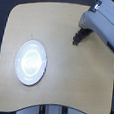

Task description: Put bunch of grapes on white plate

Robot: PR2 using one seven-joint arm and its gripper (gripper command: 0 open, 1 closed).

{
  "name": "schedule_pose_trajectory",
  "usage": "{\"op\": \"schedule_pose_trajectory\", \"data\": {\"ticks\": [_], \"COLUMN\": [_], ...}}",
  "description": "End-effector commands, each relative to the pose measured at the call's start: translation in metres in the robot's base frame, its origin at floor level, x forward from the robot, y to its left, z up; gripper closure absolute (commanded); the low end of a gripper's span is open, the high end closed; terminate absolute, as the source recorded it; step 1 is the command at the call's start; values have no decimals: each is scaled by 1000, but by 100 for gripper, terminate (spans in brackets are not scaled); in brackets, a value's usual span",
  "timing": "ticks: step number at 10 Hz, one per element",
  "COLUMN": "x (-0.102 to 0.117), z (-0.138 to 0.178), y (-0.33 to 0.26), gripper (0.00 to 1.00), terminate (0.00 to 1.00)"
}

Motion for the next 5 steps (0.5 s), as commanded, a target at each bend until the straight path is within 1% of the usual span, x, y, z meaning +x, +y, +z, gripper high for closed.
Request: {"op": "schedule_pose_trajectory", "data": {"ticks": [1, 5], "x": [0, 3], "z": [4, 10], "y": [9, 7], "gripper": [100, 100], "terminate": [0, 0]}}
